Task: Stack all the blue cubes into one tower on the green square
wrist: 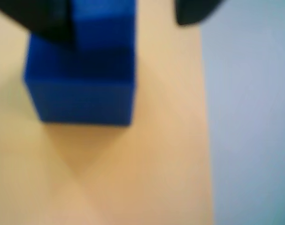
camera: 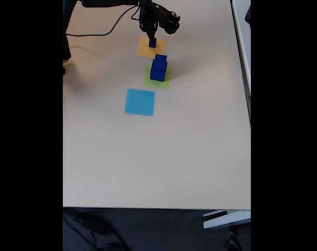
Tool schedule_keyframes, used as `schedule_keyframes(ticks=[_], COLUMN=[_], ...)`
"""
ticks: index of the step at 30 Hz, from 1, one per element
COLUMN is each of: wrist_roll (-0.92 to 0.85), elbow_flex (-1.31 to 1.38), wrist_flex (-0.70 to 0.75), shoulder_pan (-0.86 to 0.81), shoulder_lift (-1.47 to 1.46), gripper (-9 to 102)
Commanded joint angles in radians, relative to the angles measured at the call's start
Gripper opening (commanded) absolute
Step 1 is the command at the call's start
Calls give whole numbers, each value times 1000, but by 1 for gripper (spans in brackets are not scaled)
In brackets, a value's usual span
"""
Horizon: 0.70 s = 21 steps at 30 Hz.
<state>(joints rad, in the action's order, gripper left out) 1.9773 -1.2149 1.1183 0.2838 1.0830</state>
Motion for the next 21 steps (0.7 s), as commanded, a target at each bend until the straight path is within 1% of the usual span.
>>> schedule_keyframes(ticks=[1, 8, 12, 15, 21], wrist_roll=[-6, 2, 5, 11, 20], elbow_flex=[2, -2, -2, -2, -2], wrist_flex=[-15, -15, -18, -21, -34], shoulder_pan=[5, 2, 2, 2, 9], shoulder_lift=[107, 112, 115, 114, 115], gripper=[9, 4, 3, 0, 0])
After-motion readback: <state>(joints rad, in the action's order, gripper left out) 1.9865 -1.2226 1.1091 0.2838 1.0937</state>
